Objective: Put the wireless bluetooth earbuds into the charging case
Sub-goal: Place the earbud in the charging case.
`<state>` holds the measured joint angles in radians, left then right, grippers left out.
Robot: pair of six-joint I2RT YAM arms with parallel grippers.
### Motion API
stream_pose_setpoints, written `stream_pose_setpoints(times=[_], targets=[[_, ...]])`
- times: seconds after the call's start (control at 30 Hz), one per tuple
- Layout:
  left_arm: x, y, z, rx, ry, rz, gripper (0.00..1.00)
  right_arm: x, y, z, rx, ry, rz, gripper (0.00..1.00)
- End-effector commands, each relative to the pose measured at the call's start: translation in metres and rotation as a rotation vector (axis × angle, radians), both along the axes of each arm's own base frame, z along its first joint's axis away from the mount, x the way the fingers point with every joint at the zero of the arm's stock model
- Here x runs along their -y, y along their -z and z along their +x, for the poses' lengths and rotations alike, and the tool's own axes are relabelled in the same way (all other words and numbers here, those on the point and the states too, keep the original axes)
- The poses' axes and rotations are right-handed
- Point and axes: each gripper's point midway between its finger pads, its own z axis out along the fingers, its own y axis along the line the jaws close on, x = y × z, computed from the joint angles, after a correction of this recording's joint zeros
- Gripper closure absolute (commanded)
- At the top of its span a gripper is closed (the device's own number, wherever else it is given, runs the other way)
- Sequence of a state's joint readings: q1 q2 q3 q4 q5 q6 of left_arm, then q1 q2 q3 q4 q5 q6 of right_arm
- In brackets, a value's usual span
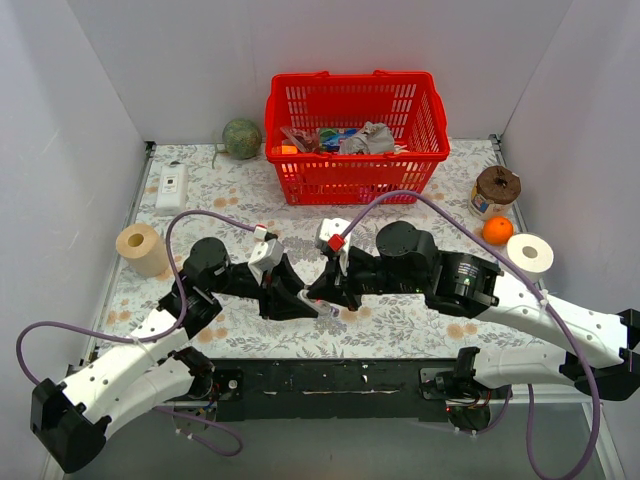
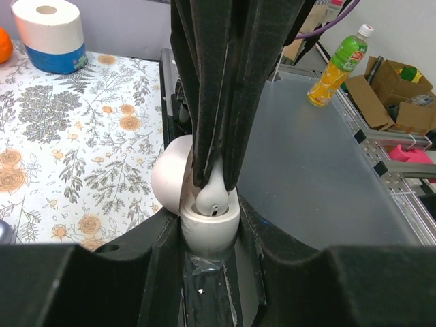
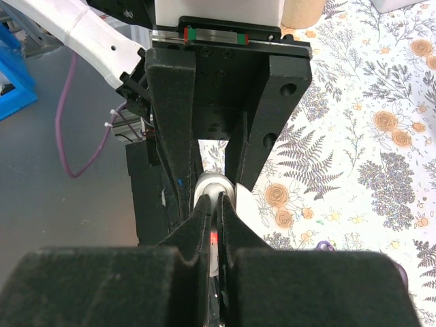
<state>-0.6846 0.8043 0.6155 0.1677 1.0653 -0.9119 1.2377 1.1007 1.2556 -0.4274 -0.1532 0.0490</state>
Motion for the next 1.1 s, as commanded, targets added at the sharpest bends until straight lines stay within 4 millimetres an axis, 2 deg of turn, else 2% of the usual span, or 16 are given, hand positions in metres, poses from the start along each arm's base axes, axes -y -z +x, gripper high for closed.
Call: stream_pose_setpoints(times=[0.0, 0.4, 0.63, 0.83, 0.93, 1.03, 1.07], targets=[[-0.002, -0.005, -0.002, 0.039, -0.011, -0.023, 1.00, -0.007, -0.007, 0.004, 0.013, 0.014, 0.038, 0.99], [-0.001, -0.009, 0.007, 0.060, -0.072, -0.043, 1.00, -0.002, 0.002, 0.001, -0.022, 0.027, 0.023, 0.99], [0.000, -0.010, 0.010, 0.060, -0.084, -0.047, 1.00, 0.001, -0.002, 0.005, -0.019, 0.060, 0.026, 0.69], [0.000, -0.007, 0.010, 0.053, -0.087, -0.045, 1.00, 0.003, -0.013, 0.010, -0.009, 0.091, 0.046, 0.53], [0.000, -0.004, 0.011, 0.047, -0.095, -0.041, 1.00, 0.005, -0.033, 0.009, -0.001, 0.097, 0.089, 0.49], [0.000, -0.003, 0.012, 0.047, -0.102, -0.040, 1.00, 0.017, -0.074, 0.013, 0.034, 0.136, 0.192, 0.47], [0.000, 0.000, 0.012, 0.043, -0.104, -0.035, 1.00, 0.030, -0.089, 0.023, 0.058, 0.216, 0.233, 0.47]])
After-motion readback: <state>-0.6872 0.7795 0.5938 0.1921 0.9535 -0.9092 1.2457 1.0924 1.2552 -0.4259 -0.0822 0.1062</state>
